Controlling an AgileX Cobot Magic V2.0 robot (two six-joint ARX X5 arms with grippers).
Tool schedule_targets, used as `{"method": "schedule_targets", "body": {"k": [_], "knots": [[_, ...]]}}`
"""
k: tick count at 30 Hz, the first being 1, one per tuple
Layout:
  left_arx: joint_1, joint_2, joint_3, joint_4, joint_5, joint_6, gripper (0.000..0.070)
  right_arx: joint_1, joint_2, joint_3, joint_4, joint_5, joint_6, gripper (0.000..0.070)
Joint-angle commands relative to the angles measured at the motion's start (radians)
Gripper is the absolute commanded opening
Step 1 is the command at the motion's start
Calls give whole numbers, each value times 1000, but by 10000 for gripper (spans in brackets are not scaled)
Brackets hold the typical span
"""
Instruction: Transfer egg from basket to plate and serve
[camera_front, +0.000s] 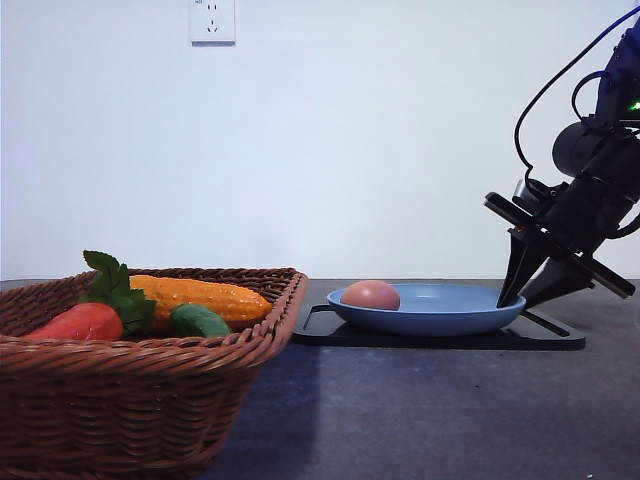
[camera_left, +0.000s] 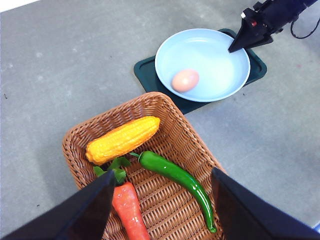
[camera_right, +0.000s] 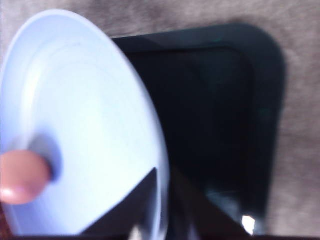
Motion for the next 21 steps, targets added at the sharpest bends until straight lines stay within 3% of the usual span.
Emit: {"method": "schedule_targets", "body": {"k": [1,14,18,21], "knots": [[-6,16,15,9,-5,-5,392,3,16,23,5,17,-7,258],[-6,40,15,56,-21,7,377,-23,-65,28,-111,19,-43,262],[-3,51,15,132,-27,50,256,-24,-153,27,-149,19,-60,190],[8,66,15,180,-27,93,90,-23,-244,26,-177,27,-78,98]]}}
